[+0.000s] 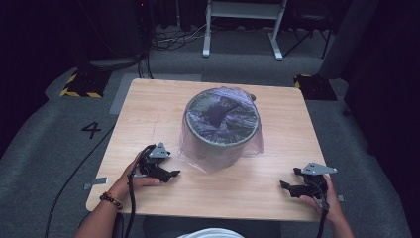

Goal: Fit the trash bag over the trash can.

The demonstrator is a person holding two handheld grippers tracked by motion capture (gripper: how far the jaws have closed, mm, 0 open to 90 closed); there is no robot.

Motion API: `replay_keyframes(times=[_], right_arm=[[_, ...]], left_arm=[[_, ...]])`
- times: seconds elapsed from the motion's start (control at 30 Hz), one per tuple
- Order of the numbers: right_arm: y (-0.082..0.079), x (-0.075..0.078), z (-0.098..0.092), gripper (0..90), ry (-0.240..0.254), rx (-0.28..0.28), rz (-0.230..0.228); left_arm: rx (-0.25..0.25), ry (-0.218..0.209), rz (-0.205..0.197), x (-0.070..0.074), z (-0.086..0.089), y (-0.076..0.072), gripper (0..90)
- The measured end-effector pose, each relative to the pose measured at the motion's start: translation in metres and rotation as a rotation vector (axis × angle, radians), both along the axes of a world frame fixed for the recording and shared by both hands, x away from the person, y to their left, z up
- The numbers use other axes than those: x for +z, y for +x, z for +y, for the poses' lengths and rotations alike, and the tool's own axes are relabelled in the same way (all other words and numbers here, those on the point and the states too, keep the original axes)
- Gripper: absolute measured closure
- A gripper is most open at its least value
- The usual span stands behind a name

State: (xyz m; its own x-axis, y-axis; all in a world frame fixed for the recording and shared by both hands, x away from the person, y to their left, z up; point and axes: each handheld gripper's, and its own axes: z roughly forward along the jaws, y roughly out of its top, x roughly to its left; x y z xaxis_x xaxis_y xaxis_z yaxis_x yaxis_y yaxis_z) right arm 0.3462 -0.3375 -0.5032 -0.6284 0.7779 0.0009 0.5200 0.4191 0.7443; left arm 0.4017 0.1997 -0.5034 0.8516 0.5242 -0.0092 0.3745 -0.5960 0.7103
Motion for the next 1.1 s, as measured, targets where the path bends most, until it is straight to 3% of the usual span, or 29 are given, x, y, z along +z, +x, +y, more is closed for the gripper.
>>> replay_keyframes(times=[0.2, 1.1], right_arm=[[-0.0029, -0.0001, -0.0001, 18.9, -0.005, -0.028, -0.002], [-0.0022, -0.0003, 0.0010, 18.1, -0.003, -0.039, -0.001]], left_arm=[[0.001, 0.001, -0.002, 0.0000, 0.0000, -0.0001, 15.3], [-0.007, 0.001, 0.000, 0.0001, 0.0001, 0.0013, 15.0]])
